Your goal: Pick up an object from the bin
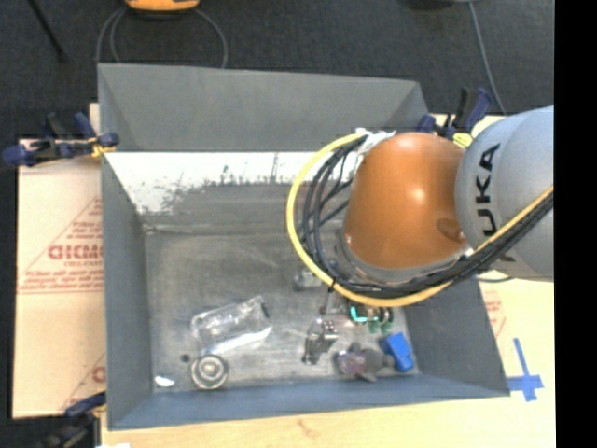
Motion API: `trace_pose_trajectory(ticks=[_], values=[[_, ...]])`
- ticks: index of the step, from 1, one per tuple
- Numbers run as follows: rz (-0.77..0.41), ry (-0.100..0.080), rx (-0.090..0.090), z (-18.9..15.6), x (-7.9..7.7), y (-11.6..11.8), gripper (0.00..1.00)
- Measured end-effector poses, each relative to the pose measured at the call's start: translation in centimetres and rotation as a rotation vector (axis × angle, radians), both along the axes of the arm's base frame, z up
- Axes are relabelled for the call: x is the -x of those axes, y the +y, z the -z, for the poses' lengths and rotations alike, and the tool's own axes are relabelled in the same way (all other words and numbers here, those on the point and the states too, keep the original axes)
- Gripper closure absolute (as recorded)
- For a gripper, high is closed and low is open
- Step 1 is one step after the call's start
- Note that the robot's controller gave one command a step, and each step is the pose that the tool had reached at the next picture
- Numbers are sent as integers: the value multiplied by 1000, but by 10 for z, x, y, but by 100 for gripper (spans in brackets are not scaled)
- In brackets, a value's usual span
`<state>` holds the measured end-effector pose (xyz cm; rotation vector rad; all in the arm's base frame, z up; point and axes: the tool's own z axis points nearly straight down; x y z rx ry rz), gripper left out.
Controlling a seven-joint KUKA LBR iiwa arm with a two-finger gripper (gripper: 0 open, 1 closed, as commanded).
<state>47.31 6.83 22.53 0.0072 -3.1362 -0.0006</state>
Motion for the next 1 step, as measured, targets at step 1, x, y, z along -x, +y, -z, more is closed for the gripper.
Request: trace_pose_trajectory(ticks=[1], values=[[-189,-29,-2,103,-42,34,0]])
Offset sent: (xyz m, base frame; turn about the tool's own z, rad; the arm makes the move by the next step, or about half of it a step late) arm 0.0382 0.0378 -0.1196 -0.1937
